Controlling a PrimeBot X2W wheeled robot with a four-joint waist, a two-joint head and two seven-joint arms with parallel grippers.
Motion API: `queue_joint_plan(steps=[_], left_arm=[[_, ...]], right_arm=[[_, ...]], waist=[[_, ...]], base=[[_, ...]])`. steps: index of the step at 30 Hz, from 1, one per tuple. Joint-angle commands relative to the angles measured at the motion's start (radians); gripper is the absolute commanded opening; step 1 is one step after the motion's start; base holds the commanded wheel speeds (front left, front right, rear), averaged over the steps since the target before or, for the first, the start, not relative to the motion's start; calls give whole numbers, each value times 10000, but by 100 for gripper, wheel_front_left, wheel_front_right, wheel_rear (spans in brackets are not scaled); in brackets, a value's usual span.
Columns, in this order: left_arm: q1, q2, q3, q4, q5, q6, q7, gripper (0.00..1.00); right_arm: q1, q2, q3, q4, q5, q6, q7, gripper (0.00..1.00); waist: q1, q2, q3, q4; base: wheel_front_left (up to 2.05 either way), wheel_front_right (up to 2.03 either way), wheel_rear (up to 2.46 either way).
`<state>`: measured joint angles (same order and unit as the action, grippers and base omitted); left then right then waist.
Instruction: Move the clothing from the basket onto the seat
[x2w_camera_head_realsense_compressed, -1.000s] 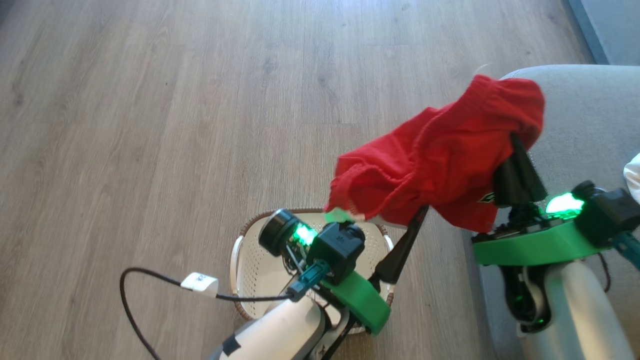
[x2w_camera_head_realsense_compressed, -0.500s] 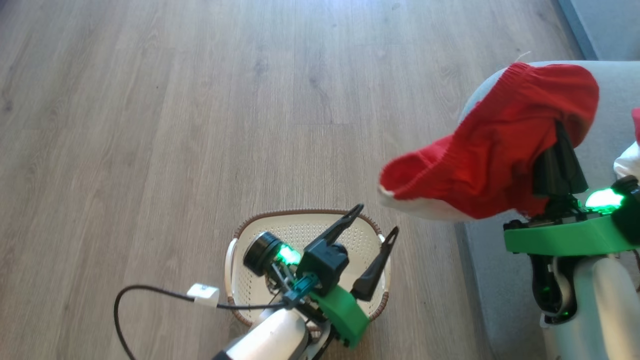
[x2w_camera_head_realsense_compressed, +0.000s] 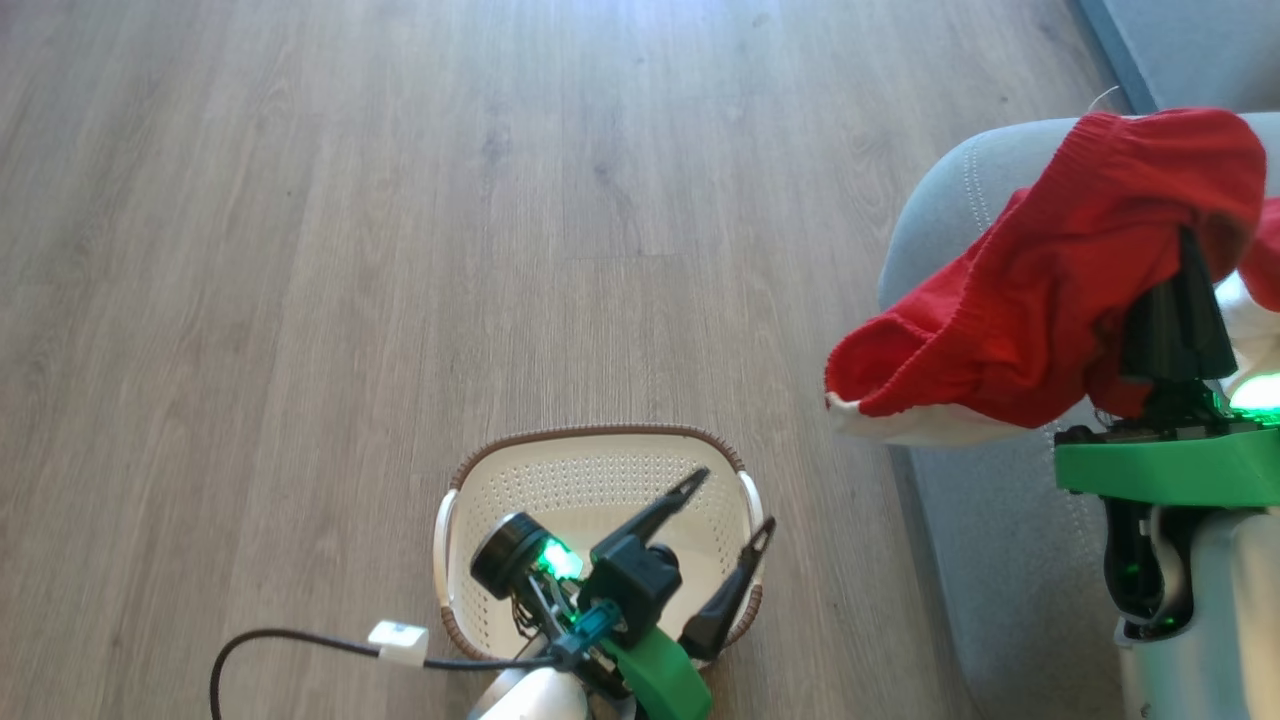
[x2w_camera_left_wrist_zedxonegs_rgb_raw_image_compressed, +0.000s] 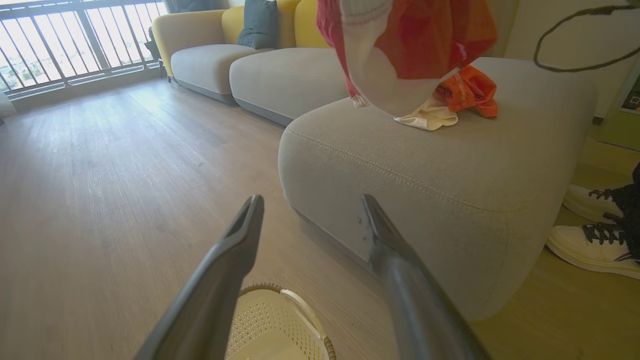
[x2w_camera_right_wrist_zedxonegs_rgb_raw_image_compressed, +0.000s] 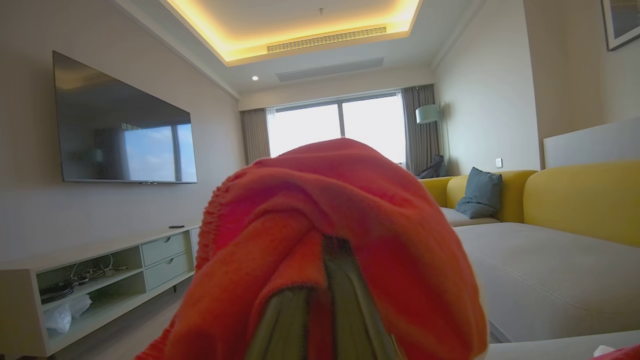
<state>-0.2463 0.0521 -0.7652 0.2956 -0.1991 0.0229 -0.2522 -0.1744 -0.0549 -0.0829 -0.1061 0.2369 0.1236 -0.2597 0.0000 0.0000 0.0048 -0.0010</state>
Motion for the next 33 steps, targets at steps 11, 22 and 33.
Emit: queue_joint_plan(steps=[11, 22, 33], left_arm=[[419, -18, 959, -761, 520, -592, -95, 100], [454, -18, 1005, -866, 496, -665, -95, 100], [330, -18, 874, -962, 458, -689, -95, 100]], right_arm=[[-191, 47, -1, -509, -11, 71, -21, 0], [-290, 47, -1, -532, -52, 71, -21, 0], [-343, 47, -82, -511, -158, 71, -21, 0]], waist=[[0, 0, -36, -158], [0, 0, 46, -644], [0, 0, 163, -2202]], base=[[0, 0, 0], [0, 0, 0], [0, 0, 0]])
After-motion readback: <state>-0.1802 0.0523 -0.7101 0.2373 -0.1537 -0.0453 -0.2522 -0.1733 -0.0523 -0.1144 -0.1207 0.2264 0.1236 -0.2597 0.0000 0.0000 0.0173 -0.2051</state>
